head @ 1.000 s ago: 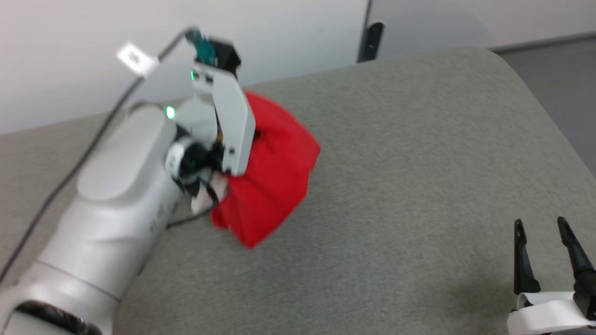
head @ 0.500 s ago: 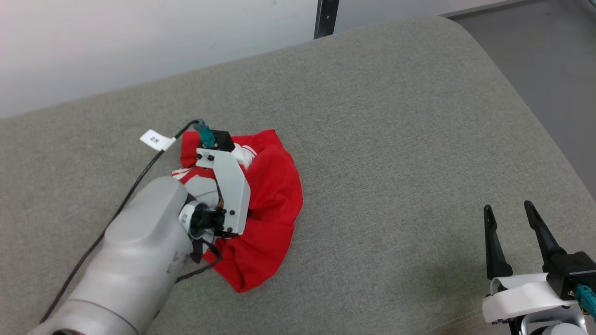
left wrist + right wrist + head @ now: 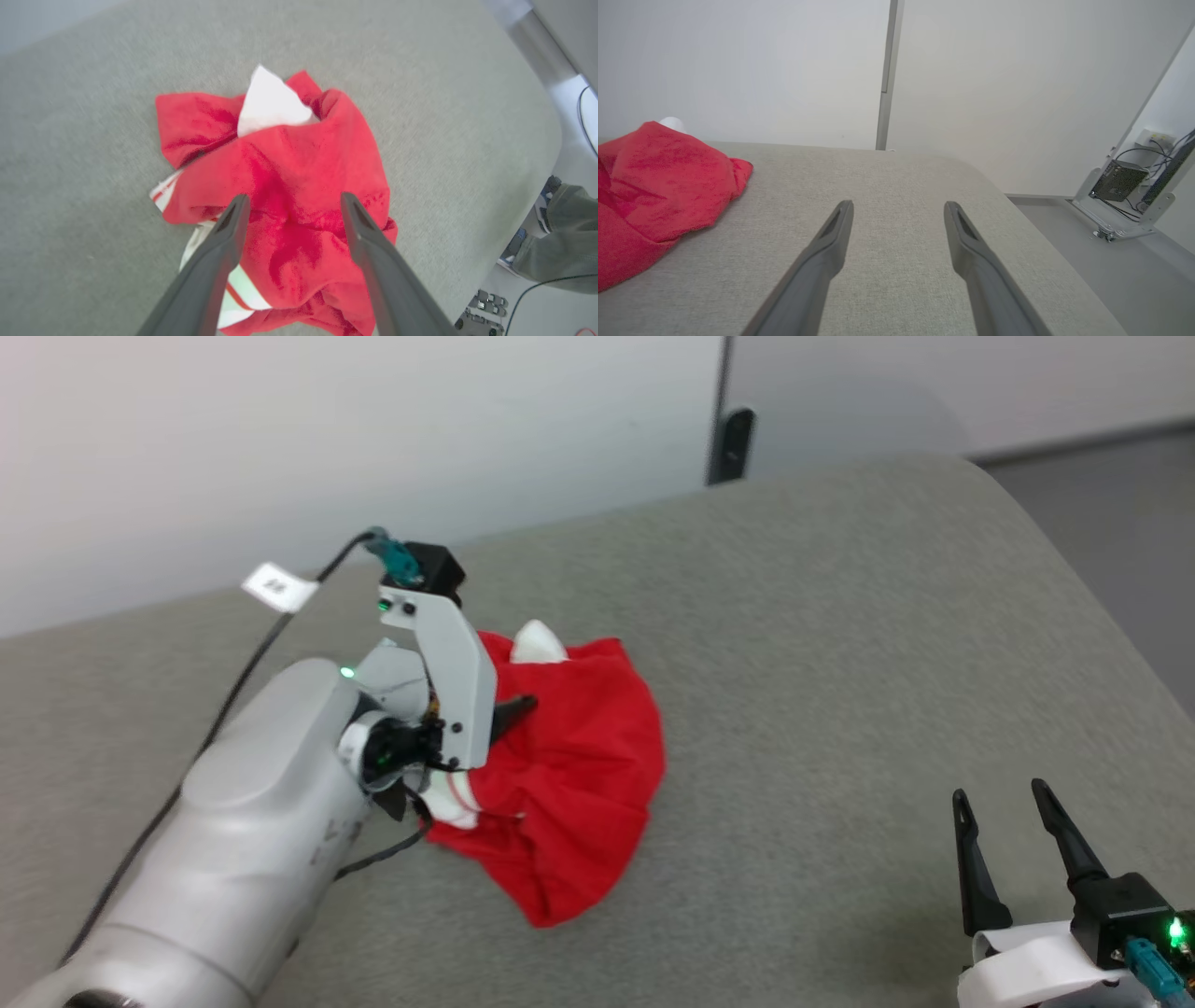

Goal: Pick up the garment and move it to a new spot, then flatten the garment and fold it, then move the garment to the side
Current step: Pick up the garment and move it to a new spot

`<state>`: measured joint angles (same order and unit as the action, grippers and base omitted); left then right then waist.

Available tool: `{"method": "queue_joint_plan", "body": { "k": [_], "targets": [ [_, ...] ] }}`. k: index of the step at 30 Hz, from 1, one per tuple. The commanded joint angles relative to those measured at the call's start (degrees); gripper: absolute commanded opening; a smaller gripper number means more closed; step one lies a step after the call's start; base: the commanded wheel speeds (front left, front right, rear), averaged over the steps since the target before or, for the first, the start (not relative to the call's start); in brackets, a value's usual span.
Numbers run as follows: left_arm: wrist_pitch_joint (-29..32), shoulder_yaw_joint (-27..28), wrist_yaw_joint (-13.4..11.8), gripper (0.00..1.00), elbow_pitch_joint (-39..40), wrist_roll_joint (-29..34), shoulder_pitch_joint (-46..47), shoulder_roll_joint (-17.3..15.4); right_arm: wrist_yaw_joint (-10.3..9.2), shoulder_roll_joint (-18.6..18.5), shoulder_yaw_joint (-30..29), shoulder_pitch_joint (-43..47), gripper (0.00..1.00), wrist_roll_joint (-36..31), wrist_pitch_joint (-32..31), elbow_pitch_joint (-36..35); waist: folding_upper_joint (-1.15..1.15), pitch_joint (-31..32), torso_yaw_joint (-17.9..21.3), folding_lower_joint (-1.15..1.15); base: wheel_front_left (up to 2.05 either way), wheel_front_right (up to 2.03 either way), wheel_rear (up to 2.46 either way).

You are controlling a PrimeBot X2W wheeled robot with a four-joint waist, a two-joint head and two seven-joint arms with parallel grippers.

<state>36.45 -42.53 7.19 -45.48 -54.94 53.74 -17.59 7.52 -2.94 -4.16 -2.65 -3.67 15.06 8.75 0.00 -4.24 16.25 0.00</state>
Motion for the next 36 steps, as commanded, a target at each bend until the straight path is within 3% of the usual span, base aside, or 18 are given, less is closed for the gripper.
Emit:
{"method": "queue_joint_plan", "body": {
  "k": [1, 5, 14, 23, 30, 36],
  "targets": [
    [-2.0, 0.1, 0.3, 1.00, 1.6, 0.1, -1.4, -0.7, -0.06, 0.1, 0.1, 0.8, 1.00, -0.4, 0.1, -0.5, 0.00, 4.0, -4.5, 0.00, 0.00, 0.00, 0.00],
    [-8.8, 0.3, 0.3, 1.00, 9.1, -0.6, -4.7, -3.1, -0.06, 0.1, 0.5, 2.0, 1.00, -0.4, 0.1, -1.6, 0.00, 4.9, -7.4, 0.00, 0.00, 0.00, 0.00],
    [-29.1, 0.1, 0.3, 1.00, 24.0, 3.9, -14.3, -9.7, -0.06, 0.1, 1.5, 4.8, 1.00, -0.1, 0.1, -4.4, 0.00, 6.3, -12.7, 0.00, 0.00, 0.00, 0.00],
    [-47.2, 2.3, -4.9, 1.00, 31.6, 8.5, -26.5, -11.6, -0.06, 0.1, 3.2, 6.7, 1.00, 0.3, 0.1, -4.8, 0.00, 7.8, -15.5, 0.00, 0.00, 0.00, 0.00],
    [-51.5, 5.8, -8.4, 1.00, 35.6, 11.0, -35.6, -10.9, -0.06, 0.1, 3.8, 7.6, 1.00, 0.5, 0.1, -5.1, 0.00, 8.8, -16.7, 0.00, 0.00, 0.00, 0.00],
    [-51.6, 16.5, -8.5, 1.00, 41.4, 17.8, -45.2, -6.7, -0.06, 0.1, 3.5, 9.0, 1.00, 1.0, 0.1, -5.2, 0.00, 10.0, -17.7, 0.00, 0.00, 0.00, 0.00]
  ]
}}
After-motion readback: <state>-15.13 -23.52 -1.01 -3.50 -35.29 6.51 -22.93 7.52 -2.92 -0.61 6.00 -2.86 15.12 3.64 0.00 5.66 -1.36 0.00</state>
